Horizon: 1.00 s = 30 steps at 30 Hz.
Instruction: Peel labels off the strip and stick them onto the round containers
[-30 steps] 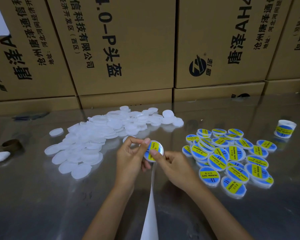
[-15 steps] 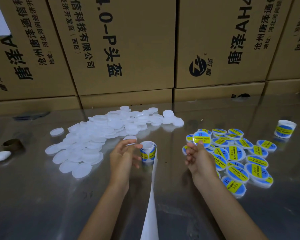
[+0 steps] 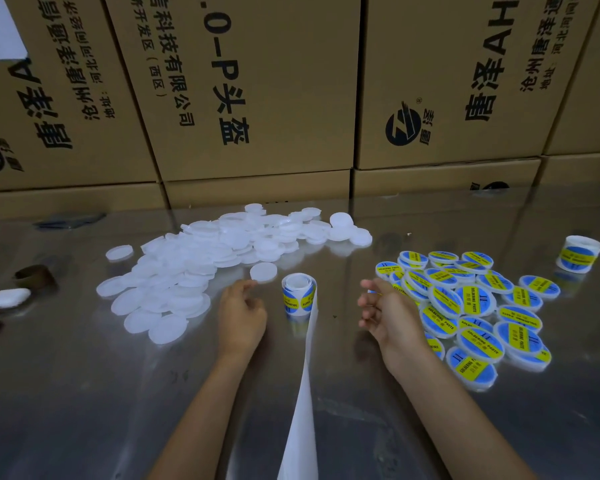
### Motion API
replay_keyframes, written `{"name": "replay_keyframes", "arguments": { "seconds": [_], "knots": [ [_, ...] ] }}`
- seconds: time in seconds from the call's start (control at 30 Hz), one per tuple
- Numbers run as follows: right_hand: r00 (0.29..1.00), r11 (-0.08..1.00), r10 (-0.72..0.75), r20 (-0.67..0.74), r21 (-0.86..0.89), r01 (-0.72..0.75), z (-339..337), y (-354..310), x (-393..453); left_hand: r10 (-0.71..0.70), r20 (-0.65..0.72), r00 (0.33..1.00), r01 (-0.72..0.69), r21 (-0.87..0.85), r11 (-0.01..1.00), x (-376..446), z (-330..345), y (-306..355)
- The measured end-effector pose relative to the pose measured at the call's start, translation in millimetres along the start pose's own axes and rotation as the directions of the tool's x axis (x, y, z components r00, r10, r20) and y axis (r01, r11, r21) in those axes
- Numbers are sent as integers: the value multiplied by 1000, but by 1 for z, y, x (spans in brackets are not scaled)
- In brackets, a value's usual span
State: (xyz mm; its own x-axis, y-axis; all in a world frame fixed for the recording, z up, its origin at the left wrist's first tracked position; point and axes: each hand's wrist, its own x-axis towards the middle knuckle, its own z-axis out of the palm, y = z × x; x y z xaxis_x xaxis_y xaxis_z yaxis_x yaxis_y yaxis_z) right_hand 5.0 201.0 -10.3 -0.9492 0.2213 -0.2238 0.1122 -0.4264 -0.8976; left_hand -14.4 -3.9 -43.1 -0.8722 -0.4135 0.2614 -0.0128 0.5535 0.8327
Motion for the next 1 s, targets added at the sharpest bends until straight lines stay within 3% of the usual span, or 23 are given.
{"name": "replay_keyframes", "arguments": {
  "seconds": [0.17, 0.4, 0.57, 0.8, 0.9, 1.0],
  "knots": [
    [997, 977, -64, 44, -200, 72, 6, 12, -2, 65, 53, 996, -71, 130, 989, 23, 10, -5],
    [990, 958, -122, 77, -250, 138, 5, 19, 3, -69, 14, 998, 62, 302, 951, 67, 31, -1],
    [977, 916, -198, 80, -339, 213, 8, 25, 10, -83, 29, 996, 68, 345, 936, 74, 37, -3],
    [957, 852, -267, 114, -436, 290, 9, 35, 18, -94, 40, 995, 98, -109, 989, 66, 23, -9],
    [948, 827, -296, 121, -464, 317, 8, 37, 19, -133, 38, 990, 137, -393, 909, 55, 12, -8],
    [936, 791, -326, 132, -504, 346, 7, 39, 21, -193, 74, 978, 200, -569, 797, 37, 2, -6]
  ]
}}
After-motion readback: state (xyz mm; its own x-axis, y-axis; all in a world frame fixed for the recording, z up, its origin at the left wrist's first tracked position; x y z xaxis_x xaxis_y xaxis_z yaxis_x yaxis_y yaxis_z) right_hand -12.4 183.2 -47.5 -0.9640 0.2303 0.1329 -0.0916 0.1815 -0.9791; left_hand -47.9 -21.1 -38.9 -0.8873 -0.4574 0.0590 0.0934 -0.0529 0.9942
